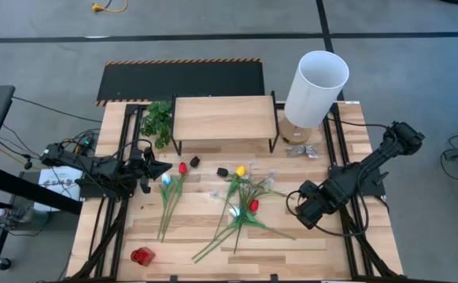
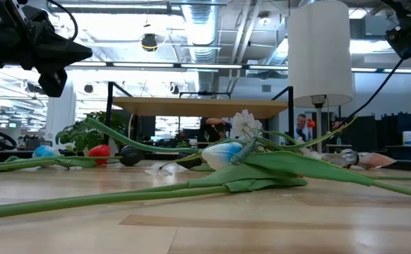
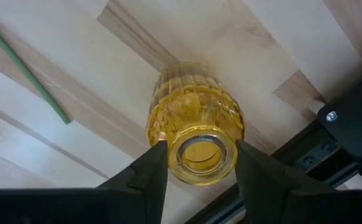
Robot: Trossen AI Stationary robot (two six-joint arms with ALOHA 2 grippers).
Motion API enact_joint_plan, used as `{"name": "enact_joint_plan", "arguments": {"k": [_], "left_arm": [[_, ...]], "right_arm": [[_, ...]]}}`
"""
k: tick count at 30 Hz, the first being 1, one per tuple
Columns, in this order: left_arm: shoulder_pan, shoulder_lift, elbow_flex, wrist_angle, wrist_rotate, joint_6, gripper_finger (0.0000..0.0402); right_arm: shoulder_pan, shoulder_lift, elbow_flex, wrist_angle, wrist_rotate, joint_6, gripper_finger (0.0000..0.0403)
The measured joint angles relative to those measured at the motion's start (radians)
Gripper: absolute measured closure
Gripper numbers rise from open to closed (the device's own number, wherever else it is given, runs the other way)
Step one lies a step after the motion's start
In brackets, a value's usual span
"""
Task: Pick and place flowers into a vace then onto a shelf
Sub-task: Put the yellow vase on the shelf
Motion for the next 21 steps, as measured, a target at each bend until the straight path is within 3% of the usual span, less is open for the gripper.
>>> {"name": "enact_joint_plan", "arguments": {"k": [13, 21], "left_arm": [[0.000, 0.000, 0.000, 0.000, 0.000, 0.000, 0.0401], [0.000, 0.000, 0.000, 0.000, 0.000, 0.000, 0.0401]], "right_arm": [[-0.007, 0.000, 0.105, 0.001, 0.097, -0.011, 0.0256], [-0.097, 0.000, 0.227, 0.012, 0.182, -0.126, 0.0252]]}}
